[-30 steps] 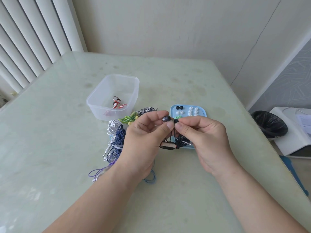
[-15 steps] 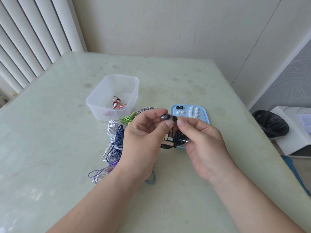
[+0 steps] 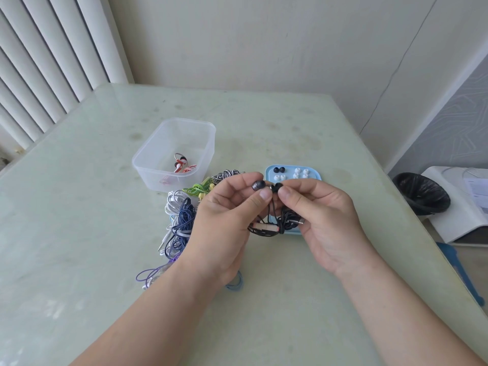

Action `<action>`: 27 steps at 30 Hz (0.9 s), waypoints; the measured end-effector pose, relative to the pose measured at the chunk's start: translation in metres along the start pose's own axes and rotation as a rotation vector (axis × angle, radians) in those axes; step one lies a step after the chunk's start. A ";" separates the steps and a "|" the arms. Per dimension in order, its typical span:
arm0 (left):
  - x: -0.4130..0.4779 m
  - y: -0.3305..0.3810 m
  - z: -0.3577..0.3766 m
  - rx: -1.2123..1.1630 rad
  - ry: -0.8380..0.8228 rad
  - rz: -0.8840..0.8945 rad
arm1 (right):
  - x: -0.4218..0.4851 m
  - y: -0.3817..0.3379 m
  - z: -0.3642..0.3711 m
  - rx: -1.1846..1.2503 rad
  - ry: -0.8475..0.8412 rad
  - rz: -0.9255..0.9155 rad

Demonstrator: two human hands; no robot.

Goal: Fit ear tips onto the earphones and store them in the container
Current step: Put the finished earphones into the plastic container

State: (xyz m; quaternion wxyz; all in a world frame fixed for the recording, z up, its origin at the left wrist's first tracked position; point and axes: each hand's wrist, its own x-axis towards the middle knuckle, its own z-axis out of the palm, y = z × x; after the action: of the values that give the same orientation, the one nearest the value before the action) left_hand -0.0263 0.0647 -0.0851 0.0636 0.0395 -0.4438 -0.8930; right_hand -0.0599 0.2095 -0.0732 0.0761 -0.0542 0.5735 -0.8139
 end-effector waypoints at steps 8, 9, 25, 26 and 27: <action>0.001 0.000 0.001 0.031 -0.026 0.000 | 0.003 -0.002 -0.006 -0.023 -0.035 0.028; 0.001 0.000 0.000 0.036 -0.029 -0.001 | 0.003 -0.002 -0.006 -0.028 -0.039 0.030; 0.001 -0.004 -0.003 0.091 0.011 -0.014 | 0.000 0.004 0.000 -0.154 -0.027 -0.003; 0.001 -0.004 -0.003 0.086 0.018 -0.011 | 0.000 0.004 0.000 -0.156 -0.022 -0.008; 0.001 -0.004 -0.003 0.080 0.022 -0.008 | -0.001 0.005 0.001 -0.154 -0.014 -0.011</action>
State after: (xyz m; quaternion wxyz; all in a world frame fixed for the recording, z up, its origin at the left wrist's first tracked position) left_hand -0.0270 0.0648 -0.0905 0.0633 0.0537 -0.4783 -0.8742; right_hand -0.0589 0.2072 -0.0781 0.0713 -0.0686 0.6334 -0.7675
